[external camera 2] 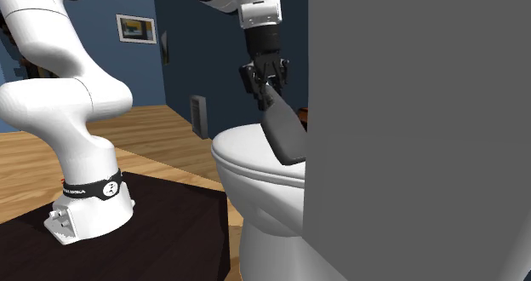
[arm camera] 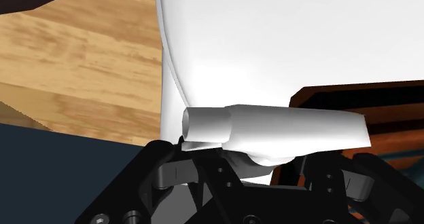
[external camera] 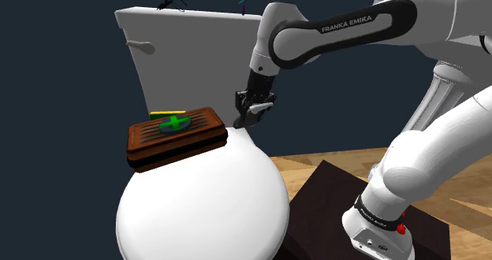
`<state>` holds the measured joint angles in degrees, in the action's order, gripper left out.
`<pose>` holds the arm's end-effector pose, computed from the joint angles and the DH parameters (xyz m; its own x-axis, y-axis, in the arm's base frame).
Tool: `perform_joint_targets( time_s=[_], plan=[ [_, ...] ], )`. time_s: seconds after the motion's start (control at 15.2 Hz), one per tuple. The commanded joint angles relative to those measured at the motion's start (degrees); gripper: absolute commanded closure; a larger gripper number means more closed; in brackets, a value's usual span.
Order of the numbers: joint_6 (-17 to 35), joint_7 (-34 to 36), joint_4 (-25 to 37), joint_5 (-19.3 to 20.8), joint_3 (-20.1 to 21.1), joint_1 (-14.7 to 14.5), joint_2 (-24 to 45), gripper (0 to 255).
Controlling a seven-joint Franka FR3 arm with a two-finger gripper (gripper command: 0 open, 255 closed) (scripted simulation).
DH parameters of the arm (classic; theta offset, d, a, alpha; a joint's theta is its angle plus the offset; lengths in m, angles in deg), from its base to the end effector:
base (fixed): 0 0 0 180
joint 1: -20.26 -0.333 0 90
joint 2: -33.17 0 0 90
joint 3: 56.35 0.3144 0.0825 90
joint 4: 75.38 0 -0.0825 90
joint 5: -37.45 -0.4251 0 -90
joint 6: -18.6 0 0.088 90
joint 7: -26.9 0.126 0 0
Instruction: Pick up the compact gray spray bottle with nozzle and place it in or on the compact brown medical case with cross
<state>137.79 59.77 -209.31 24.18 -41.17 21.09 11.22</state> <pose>0.4700 0.1390 0.4525 0.9044 -0.4256 0.0313 -0.4160 -0.8956 -0.1577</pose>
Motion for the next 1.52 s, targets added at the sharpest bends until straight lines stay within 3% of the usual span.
perform_joint_targets(
  time_s=[0.0,0.53,0.99,1.45],
  plan=[
    [-1.75,0.18,1.21,0.11,-0.16,0.03,-0.53,255],
    [-7.22,0.77,5.95,0.60,-0.67,0.23,-1.29,255],
    [-5.66,9.58,18.98,4.10,5.47,-0.72,12.41,255],
    [-7.32,19.23,35.93,11.68,9.75,-3.74,28.10,255]
  ],
)
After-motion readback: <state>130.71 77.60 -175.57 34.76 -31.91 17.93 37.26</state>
